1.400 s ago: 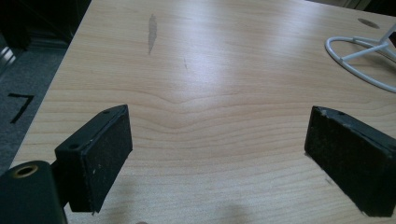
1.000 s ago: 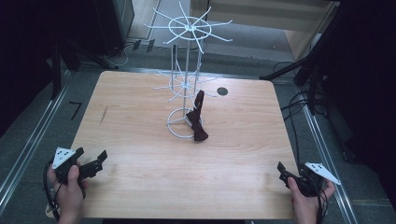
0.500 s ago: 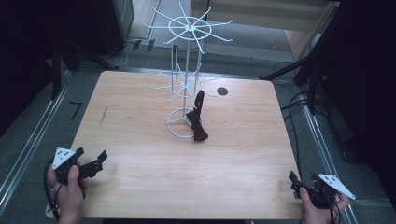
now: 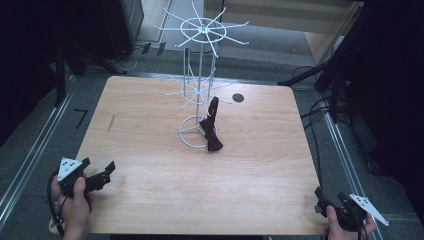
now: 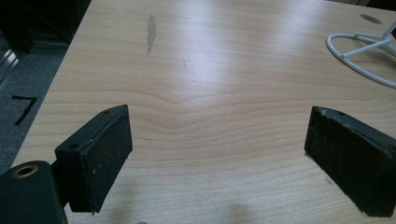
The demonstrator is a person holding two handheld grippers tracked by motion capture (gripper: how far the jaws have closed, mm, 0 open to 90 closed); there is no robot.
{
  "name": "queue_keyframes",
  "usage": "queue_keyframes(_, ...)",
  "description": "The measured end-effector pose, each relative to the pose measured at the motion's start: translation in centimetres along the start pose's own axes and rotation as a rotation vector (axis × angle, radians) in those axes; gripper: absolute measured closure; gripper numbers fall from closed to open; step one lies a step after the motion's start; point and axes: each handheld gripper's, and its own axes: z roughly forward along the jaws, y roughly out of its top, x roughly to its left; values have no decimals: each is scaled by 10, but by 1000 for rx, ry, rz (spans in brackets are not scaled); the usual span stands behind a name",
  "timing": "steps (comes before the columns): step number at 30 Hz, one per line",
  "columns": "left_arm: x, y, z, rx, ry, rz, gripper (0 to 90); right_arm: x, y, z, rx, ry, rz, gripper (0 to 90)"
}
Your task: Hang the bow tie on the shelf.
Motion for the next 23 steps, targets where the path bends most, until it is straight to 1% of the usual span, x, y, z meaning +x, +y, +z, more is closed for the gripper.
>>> queue_keyframes(4,0,0,0,0,0,0,83,1,-1,1,5,-5,-10,128)
queue_keyframes(7,0,0,0,0,-2,-1,83,2,-1,2,0,-15,-35,128)
queue_keyframes(9,0,0,0,-1,-4,-2,83,3,-1,3,0,-15,-46,129)
queue_keyframes(10,0,0,0,-1,-6,-2,83,4,-1,3,7,-13,-40,129)
queue_keyframes(14,1,0,0,2,-6,-3,83,5,-2,5,19,-9,-58,130)
queue_keyframes(17,0,0,0,2,-3,-2,83,5,-2,5,15,-10,-68,131)
queue_keyframes(23,0,0,0,1,-3,-1,83,7,-3,6,27,-7,-86,130)
